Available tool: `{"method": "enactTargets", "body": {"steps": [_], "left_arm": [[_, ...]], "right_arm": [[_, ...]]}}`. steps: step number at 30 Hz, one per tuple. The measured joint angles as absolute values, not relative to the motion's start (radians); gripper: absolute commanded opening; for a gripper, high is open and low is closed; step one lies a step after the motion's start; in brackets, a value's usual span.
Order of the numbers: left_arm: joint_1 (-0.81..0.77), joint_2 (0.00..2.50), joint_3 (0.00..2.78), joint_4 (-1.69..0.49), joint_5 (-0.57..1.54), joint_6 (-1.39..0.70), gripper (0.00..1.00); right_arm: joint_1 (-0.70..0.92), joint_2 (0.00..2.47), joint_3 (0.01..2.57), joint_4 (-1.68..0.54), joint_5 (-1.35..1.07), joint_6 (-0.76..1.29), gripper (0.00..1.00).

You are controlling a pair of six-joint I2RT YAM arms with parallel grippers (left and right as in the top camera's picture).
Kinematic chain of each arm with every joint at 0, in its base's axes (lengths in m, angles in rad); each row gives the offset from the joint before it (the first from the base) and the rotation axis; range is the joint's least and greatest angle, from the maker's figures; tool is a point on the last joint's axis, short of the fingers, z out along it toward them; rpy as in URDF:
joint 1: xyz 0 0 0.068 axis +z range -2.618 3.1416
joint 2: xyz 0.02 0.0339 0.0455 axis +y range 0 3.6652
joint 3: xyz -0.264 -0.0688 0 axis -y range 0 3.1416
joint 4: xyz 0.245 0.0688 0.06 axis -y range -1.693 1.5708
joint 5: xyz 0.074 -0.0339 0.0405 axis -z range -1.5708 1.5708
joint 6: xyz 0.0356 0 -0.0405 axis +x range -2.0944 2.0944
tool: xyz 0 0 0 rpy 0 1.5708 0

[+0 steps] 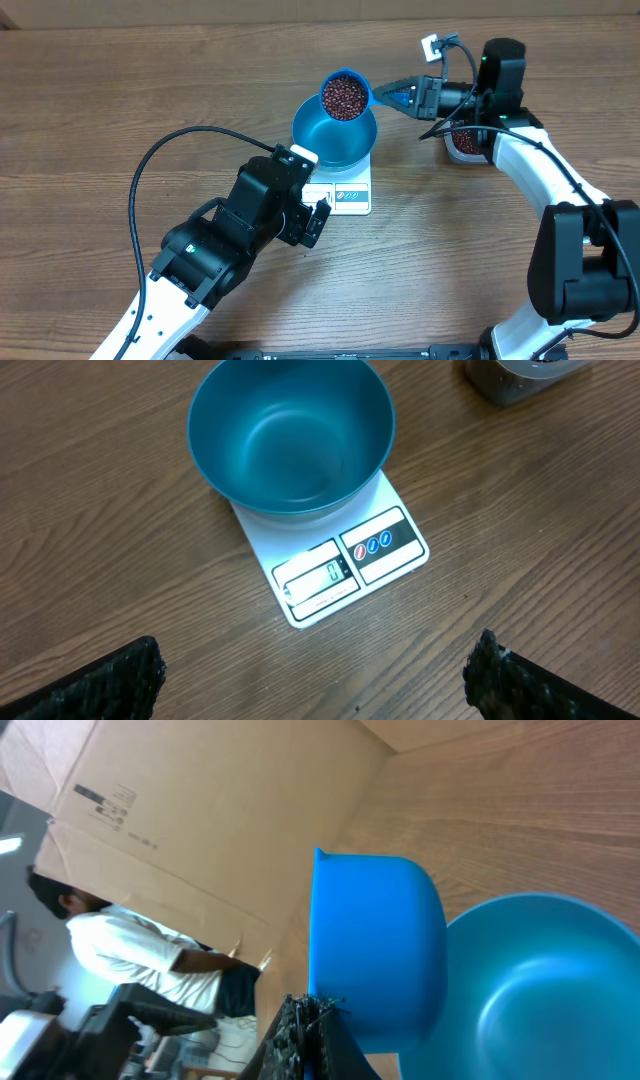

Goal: Scoop item into bowl and weigh 150g on scale
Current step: 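Lift the filled scoop with right gripper and carry it over the teal bowl, then tilt the scoop with right gripper to pour beans into the teal bowl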

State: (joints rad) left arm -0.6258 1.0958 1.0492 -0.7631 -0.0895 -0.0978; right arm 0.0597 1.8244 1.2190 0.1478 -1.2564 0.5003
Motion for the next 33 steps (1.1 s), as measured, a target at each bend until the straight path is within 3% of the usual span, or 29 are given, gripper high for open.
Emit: {"method": "enactTargets", "body": {"steps": [19, 33], "left_arm": [[-0.626, 1.096, 1.049, -0.762, -0.089, -0.098, 1.00], [-0.626, 1.096, 1.049, -0.762, -0.089, -0.098, 0.99]], "right_arm": [[0.081, 1.824, 1.219, 0.143, -1.161, 0.236, 0.04], [0.081, 1.824, 1.219, 0.061, -1.071, 0.163, 0.04]]}}
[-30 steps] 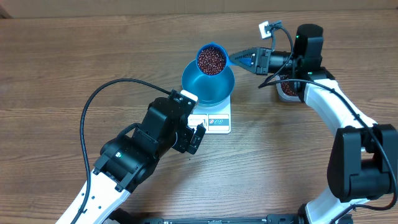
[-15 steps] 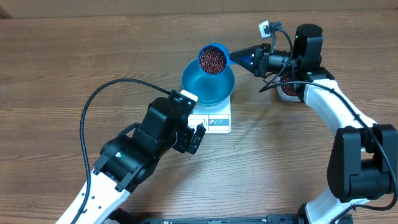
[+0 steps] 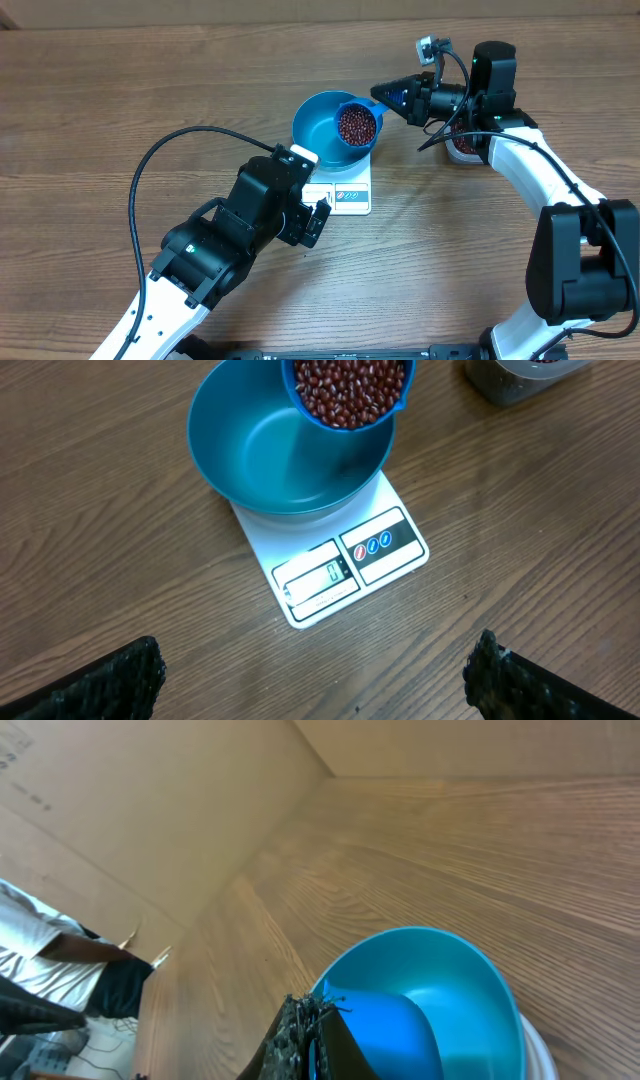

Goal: Scoop item into bowl and weigh 150g on scale
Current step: 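Tilt the scoop with right gripper to pour beans into the teal bowl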

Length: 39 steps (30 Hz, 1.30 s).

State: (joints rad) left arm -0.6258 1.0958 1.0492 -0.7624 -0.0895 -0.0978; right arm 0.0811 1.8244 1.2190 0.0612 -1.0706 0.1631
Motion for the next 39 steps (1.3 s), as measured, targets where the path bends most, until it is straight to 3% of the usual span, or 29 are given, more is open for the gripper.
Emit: {"method": "enactTargets", "body": {"steps": [39], "left_arm": [[-0.626, 1.096, 1.049, -0.762, -0.086, -0.098, 1.00]], "right_arm": [[0.130, 1.824, 1.219, 0.176, -1.077, 0.258, 0.04]]}}
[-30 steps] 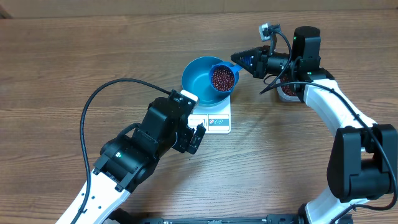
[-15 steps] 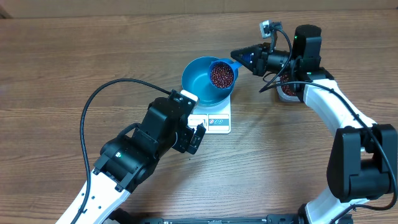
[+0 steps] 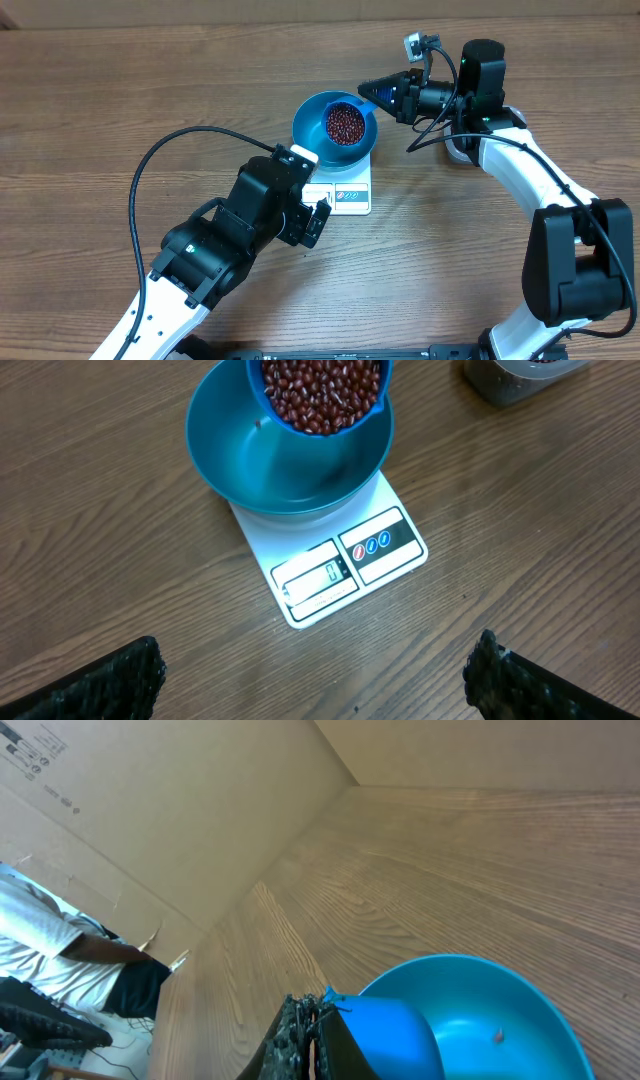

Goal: Scoop item into bowl and weigh 150g on scale
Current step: 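Tilt the scoop with right gripper to pour beans into the teal bowl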

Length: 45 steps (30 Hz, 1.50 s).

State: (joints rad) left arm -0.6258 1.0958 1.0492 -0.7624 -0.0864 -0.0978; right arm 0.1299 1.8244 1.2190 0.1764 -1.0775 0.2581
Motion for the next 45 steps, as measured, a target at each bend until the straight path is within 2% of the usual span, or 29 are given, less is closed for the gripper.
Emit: {"method": "enactTargets", "body": {"steps": [15, 32, 39, 45], "left_arm": [[-0.626, 1.096, 1.049, -0.762, -0.086, -0.098, 1.00], [-0.626, 1.096, 1.049, -0.762, -0.086, -0.098, 0.99], [-0.626, 1.096, 1.049, -0.762, -0.086, -0.098, 0.99], [-0.626, 1.096, 1.049, -0.762, -0.086, -0.098, 0.99]], "right_arm": [[0.137, 1.824, 1.219, 0.210, -1.085, 0.276, 0.04], [0.141, 1.824, 1.296, 0.212, -1.066, 0.528, 0.04], [0.146, 1.824, 1.296, 0.209, -1.063, 0.514, 0.04], [0.174, 1.824, 1.296, 0.199, -1.057, 0.399, 0.04]]}}
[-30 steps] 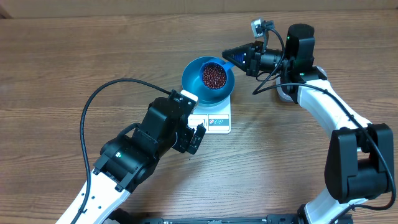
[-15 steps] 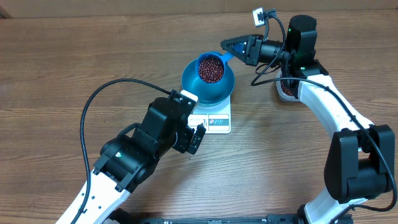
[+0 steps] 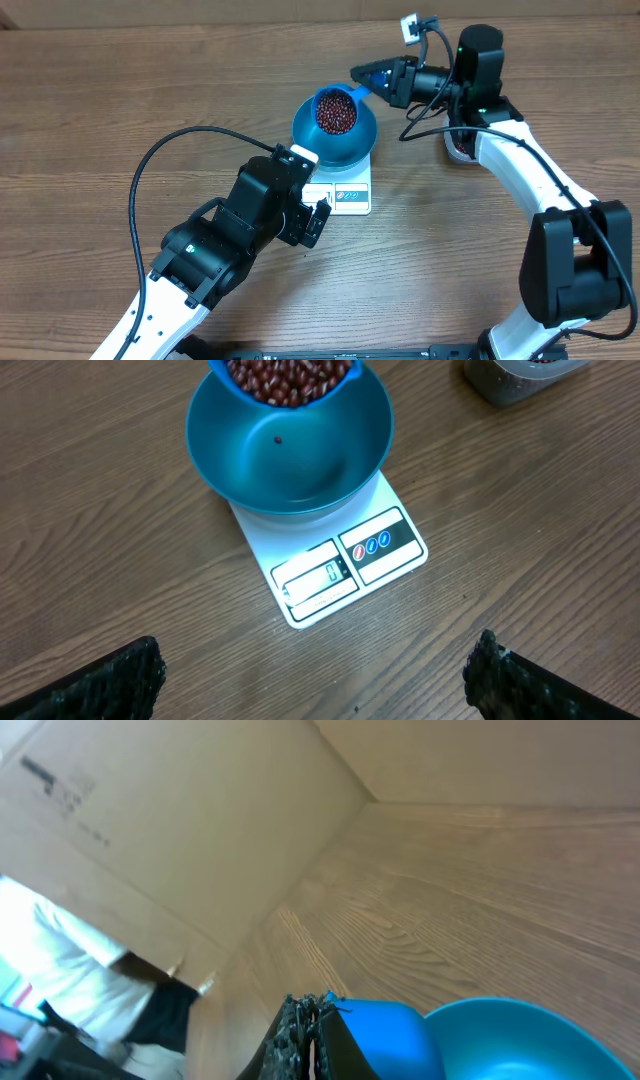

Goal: Scoop item into bowl and weigh 150g on scale
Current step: 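Tilt the scoop with right gripper to pour beans into the teal bowl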

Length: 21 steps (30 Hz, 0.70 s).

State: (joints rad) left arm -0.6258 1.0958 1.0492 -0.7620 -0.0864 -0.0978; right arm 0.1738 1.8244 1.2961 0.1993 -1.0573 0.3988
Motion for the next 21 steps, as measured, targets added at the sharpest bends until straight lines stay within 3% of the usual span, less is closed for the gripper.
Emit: {"method": "enactTargets", "body": {"steps": [21], "left_arm": [[-0.626, 1.096, 1.049, -0.748, -0.086, -0.098, 1.00]], "right_arm": [[0.205, 1.824, 1.296, 0.117, -1.057, 0.036, 0.04]]}}
